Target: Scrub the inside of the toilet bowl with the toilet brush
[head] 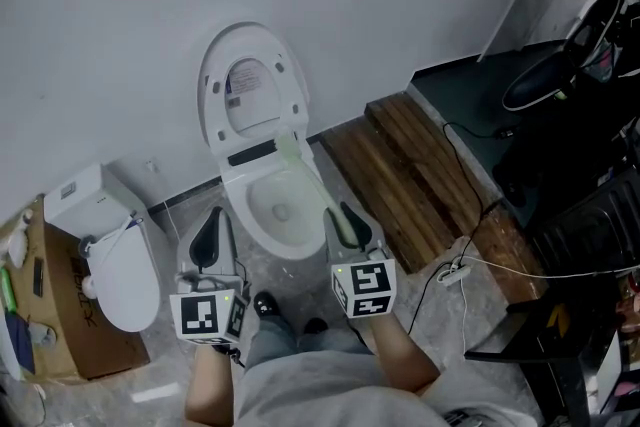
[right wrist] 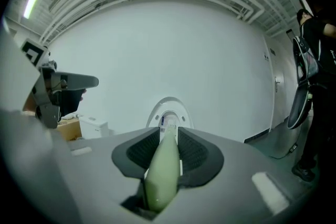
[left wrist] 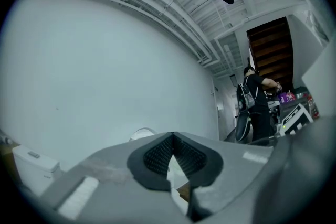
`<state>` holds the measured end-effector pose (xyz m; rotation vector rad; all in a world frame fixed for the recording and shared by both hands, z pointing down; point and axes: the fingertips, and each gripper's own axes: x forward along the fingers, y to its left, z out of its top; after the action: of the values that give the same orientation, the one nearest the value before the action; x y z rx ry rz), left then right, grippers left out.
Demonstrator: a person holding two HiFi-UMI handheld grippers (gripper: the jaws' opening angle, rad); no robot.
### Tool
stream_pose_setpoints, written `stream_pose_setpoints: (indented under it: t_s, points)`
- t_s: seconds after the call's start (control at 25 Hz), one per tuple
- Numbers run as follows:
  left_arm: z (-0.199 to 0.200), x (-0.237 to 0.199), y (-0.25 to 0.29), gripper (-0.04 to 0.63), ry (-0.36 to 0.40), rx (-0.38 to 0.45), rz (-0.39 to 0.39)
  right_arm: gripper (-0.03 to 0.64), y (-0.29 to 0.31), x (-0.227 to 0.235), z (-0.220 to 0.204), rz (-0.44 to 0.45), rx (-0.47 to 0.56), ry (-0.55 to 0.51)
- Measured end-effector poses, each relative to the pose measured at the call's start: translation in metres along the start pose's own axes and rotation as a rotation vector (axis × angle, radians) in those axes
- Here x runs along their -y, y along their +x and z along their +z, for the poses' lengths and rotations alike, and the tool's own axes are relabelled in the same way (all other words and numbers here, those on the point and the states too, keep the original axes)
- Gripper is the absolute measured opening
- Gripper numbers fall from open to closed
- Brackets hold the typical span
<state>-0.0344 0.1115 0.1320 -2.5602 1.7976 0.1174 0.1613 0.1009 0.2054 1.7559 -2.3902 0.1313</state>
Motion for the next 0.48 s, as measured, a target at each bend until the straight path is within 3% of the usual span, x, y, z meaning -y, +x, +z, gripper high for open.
stream_pose_setpoints:
  t_s: [0.48]
  points:
    - [0.016,0.014,-0.013,0.004,0.023,0.018,0.014,0.106,-0.030,0.013,0.034,-0.023,0.120,-0.044]
